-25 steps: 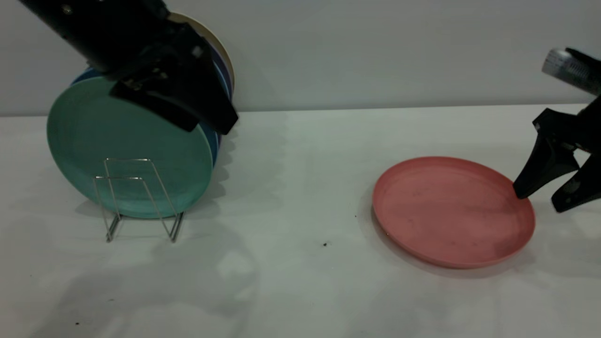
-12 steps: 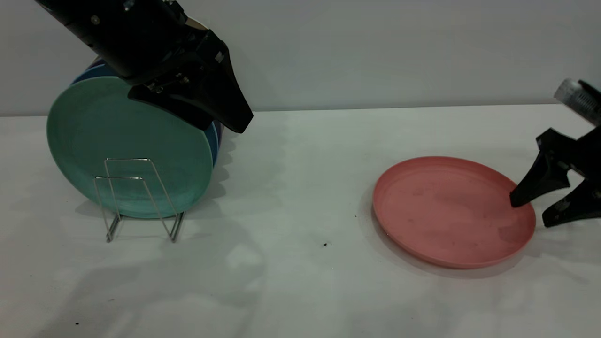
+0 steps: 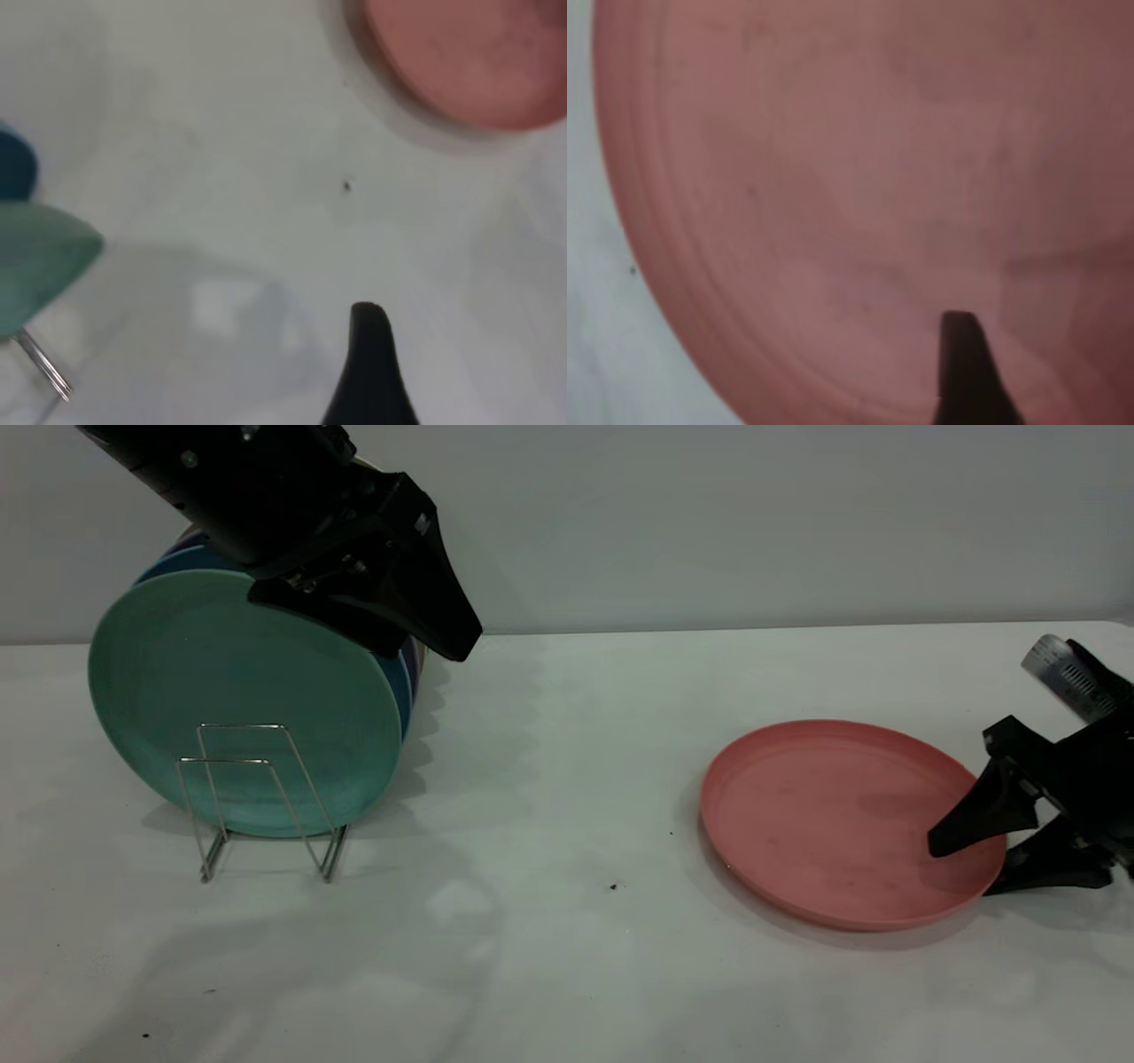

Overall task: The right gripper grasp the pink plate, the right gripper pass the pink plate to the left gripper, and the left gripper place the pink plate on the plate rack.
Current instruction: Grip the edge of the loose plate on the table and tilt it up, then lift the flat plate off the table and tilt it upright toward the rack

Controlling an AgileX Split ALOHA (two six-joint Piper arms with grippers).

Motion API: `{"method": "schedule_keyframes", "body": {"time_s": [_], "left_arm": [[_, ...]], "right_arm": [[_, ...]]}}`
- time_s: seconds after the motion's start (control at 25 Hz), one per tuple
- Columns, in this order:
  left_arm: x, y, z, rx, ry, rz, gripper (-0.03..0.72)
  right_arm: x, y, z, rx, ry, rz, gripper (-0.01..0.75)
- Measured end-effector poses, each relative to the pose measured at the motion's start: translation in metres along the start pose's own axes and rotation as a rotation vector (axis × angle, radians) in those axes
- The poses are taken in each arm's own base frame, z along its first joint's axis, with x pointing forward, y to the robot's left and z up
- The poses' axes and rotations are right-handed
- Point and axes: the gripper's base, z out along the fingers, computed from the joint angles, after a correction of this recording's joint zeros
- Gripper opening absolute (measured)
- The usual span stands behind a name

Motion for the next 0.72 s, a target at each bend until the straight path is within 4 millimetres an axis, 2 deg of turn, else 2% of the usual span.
{"method": "schedule_keyframes", "body": {"time_s": [0.08,0.2,0.28,0.48,0.72], "left_arm": [[-0.001,0.003,0.011,-0.019,-0.023,-0.018,0.593],[-0.006,0.003,0.032,-0.028,-0.056,-0.063,0.593],[-0.013,0.0,0.043,-0.013,-0.07,-0.086,0.593],[-0.033,-0.007,0.059,0.059,-0.085,-0.127,0.593],[-0.037,-0.009,0.06,0.089,-0.067,-0.105,0.592]], "right_arm": [[0.0,-0.002,0.002,-0.004,-0.004,0.012,0.333],[0.001,-0.003,0.004,-0.004,-0.002,-0.004,0.096],[0.002,0.0,0.004,-0.034,0.005,-0.022,0.031],[0.003,0.02,0.005,-0.169,0.012,-0.114,0.018],[0.008,0.049,0.012,-0.251,0.03,-0.173,0.018]]}}
